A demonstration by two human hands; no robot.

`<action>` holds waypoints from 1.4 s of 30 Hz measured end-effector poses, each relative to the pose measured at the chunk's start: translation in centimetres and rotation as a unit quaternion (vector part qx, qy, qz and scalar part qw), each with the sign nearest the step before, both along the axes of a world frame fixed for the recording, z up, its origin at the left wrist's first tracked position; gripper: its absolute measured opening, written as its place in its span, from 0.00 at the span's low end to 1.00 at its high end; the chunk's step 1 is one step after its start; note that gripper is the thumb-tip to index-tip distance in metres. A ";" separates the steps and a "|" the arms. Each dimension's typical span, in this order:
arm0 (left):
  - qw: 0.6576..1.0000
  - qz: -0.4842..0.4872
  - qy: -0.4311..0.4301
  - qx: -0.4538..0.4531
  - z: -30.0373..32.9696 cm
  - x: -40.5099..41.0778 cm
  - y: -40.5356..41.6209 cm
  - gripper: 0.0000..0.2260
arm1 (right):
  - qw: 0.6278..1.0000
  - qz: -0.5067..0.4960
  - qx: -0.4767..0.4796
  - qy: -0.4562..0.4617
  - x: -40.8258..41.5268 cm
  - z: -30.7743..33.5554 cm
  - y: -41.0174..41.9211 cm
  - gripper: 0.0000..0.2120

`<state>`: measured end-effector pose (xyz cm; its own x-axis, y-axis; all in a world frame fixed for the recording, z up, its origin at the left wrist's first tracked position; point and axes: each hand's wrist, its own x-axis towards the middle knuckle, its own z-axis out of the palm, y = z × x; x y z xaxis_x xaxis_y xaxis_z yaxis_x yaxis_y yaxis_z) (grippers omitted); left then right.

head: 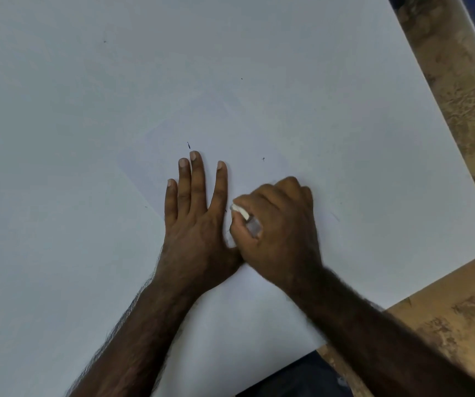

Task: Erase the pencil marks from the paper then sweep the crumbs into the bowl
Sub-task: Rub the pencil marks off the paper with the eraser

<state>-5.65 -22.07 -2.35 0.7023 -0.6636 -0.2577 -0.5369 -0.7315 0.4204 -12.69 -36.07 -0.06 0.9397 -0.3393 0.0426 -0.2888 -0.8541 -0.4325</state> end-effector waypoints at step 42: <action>0.998 0.018 0.024 0.049 0.9 -1.3 4.6 0.62 | 0.992 -0.099 0.060 -0.059 1.6 -1.4 -2.4 0.05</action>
<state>-6.97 -17.49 -1.46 0.7104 -0.6080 -0.3545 -0.4907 -0.7889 0.3698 -11.14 -38.49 -1.42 0.8450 -0.5260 0.0967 -0.3873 -0.7265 -0.5677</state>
